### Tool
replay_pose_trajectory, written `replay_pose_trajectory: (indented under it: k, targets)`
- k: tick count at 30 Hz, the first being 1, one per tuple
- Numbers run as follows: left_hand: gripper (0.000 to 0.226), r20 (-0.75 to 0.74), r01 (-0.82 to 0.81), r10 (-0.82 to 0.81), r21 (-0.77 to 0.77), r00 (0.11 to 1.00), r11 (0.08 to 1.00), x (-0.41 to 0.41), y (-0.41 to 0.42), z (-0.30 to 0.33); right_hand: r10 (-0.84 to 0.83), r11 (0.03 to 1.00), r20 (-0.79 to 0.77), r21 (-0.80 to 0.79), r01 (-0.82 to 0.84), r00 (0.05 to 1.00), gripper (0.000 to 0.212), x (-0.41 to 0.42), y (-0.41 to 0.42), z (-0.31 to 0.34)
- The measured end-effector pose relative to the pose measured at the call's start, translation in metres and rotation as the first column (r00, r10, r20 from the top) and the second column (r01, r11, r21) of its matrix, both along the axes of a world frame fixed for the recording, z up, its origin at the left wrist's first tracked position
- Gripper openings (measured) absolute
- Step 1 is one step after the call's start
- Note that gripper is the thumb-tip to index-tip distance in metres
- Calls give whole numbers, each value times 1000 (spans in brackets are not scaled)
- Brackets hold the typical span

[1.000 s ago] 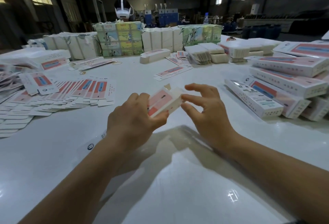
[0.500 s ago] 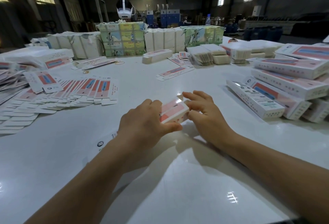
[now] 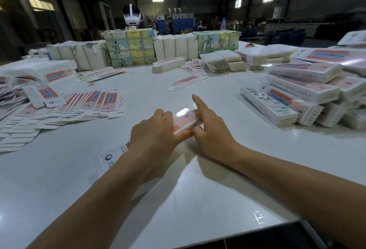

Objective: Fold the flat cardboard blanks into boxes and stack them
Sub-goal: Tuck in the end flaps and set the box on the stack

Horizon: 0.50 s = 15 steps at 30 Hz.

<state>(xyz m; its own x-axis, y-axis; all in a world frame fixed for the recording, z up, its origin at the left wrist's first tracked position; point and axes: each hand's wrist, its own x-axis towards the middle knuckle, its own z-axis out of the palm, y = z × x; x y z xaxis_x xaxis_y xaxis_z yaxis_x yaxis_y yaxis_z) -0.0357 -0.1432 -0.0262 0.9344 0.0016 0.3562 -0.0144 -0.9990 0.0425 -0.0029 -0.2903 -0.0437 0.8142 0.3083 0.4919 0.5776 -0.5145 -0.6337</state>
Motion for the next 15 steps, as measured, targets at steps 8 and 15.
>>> replay_pose_trajectory:
  k: [8,15]
  targets:
    - [62,50,17,-17,0,999,1000,0,-2,3,-72,942,-158,313,120,985,62,15,-9,16]
    - [66,90,27,-33,71,995,997,-1,-11,1,601,591,-599,779,209,529,16,20,-18,20]
